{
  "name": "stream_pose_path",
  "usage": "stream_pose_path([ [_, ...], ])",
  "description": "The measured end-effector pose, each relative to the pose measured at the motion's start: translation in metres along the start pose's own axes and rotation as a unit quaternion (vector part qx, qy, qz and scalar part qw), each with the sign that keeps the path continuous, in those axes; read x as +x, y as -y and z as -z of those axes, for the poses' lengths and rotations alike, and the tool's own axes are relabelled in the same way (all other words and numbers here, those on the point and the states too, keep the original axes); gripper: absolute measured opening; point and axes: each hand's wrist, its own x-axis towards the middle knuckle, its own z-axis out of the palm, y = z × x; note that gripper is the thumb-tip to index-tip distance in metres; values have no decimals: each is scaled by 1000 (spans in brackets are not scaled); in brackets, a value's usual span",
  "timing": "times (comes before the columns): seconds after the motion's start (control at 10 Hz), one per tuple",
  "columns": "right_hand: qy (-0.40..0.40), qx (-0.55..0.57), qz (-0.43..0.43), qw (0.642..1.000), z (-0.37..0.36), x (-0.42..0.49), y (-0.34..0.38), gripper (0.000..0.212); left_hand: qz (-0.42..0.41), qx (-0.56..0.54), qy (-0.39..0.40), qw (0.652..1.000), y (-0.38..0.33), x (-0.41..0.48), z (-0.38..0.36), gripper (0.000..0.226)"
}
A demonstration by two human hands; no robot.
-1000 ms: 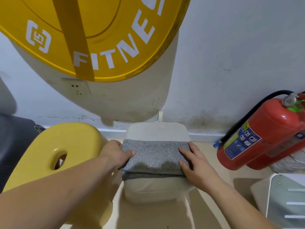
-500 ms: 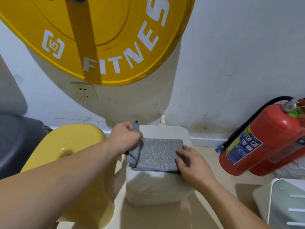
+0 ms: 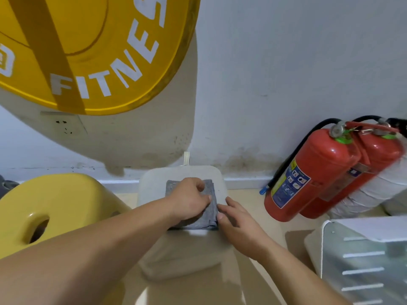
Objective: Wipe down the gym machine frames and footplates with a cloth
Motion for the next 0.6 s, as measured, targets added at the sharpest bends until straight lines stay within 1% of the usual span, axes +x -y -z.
stream_pose_path([
  [0.1, -16, -2, -2, 1000, -4, 5, -5, 42, -111, 179, -51, 976, 6, 0, 12, 34],
  [0.2, -44, -7, 1, 999, -10, 9, -5, 37, -120, 314, 33, 941, 25, -5, 11, 53],
  [0.3, -58, -12, -6, 998, -13, 11, -1, 36, -126, 315, 64, 939, 35, -9, 6, 59],
  [0.4, -95, -13, -21, 995, -6, 13, 11, 39, -137, 280, 51, 949, 24, -13, 19, 36],
  [0.5, -156, 50, -12, 986, 17, 11, 41, 38, -158, 258, 0, 953, -3, -20, 46, 41],
  [0.6, -187, 167, 22, 968, 46, -5, 82, 26, -159, 206, -35, 965, -34, -35, 73, 47],
])
